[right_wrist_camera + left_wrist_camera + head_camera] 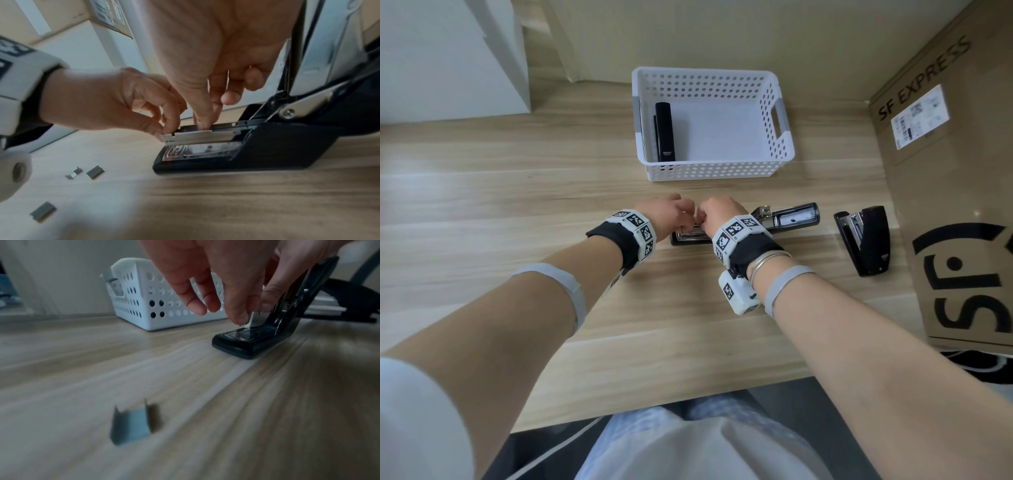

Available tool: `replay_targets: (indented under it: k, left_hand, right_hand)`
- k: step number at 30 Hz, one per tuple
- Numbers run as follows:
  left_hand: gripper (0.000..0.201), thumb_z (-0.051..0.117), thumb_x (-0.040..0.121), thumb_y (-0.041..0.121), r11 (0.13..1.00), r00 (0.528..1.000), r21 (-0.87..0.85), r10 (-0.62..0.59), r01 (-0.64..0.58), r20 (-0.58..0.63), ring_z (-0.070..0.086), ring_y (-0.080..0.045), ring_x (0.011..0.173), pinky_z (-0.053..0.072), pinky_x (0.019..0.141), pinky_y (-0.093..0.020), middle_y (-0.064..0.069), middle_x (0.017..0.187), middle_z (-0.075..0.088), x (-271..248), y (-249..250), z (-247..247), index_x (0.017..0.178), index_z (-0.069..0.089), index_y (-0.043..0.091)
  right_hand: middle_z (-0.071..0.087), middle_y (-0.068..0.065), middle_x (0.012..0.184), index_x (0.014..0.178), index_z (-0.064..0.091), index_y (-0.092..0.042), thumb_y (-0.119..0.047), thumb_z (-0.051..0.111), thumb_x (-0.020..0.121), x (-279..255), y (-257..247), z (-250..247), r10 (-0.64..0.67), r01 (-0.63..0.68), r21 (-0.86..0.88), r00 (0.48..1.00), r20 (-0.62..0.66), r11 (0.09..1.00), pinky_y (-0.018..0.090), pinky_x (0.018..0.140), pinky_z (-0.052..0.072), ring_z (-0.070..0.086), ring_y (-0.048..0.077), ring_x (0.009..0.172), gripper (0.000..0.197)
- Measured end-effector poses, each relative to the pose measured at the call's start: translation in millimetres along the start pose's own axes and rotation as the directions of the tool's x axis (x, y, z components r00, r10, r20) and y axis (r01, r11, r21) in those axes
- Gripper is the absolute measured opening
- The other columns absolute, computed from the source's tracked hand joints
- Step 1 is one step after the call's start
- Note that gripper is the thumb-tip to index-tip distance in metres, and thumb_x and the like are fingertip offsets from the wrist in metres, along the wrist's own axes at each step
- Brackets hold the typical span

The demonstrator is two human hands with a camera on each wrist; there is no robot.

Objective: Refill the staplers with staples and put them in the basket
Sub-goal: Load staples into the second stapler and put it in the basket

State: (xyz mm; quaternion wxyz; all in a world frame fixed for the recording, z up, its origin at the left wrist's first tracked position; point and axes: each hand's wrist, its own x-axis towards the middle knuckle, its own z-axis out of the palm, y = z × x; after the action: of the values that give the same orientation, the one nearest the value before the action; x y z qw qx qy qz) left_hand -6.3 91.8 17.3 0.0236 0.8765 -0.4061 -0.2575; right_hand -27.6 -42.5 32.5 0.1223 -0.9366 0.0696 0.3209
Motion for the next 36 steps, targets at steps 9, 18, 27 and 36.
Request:
replay_targets:
  k: [9, 18, 27, 36]
  left_hand:
    - [0.05, 0.02, 0.078, 0.038, 0.929, 0.983, 0.328, 0.139, -0.172, 0.121, 0.048, -0.03, 0.115, 0.046, 0.089, -0.037, -0.002, 0.13, 0.05, 8, -3, -6, 0.112, 0.054, 0.023]
    - [0.044, 0.041, 0.087, 0.006, 0.933, 0.982, 0.313, 0.148, -0.179, 0.119, 0.036, -0.024, 0.123, 0.039, 0.098, -0.031, 0.006, 0.143, 0.035, 3, 0, -8, 0.129, 0.045, 0.022]
    - [0.052, 0.04, 0.09, 0.003, 0.912, 0.974, 0.342, 0.211, -0.227, 0.084, 0.035, -0.023, 0.124, 0.041, 0.096, -0.032, 0.008, 0.146, 0.032, 2, 0, -3, 0.137, 0.039, 0.026]
    - [0.027, 0.042, 0.095, 0.017, 0.987, 0.992, 0.119, 0.111, -0.105, -0.051, 0.051, -0.03, 0.109, 0.043, 0.08, -0.036, -0.012, 0.12, 0.053, -1, -11, 5, 0.117, 0.056, 0.01]
  right_hand:
    - [0.056, 0.007, 0.077, 0.1, 0.067, -0.007, -0.011, 0.054, 0.088, -1, 0, 1, -0.011, 0.005, -0.089, 0.998, -0.059, 0.996, 0.027, 0.064, 0.042, 0.054, 0.027, 0.074, 0.018]
    - [0.065, 0.011, 0.091, 0.102, 0.066, -0.008, -0.009, 0.053, 0.087, -2, 1, 2, -0.03, 0.025, -0.081, 0.998, -0.052, 0.996, 0.027, 0.064, 0.042, 0.058, 0.027, 0.077, 0.019]
    - [0.062, 0.01, 0.087, 0.1, 0.065, -0.009, -0.006, 0.048, 0.087, -3, -1, 3, -0.048, 0.041, -0.12, 0.997, -0.054, 0.992, 0.028, 0.064, 0.042, 0.054, 0.027, 0.075, 0.022]
    - [0.068, 0.008, 0.105, 0.107, 0.069, -0.017, -0.009, 0.058, 0.087, 0, -1, 3, -0.042, 0.042, -0.086, 0.999, 0.004, 0.995, 0.029, 0.079, 0.053, 0.065, 0.028, 0.096, 0.024]
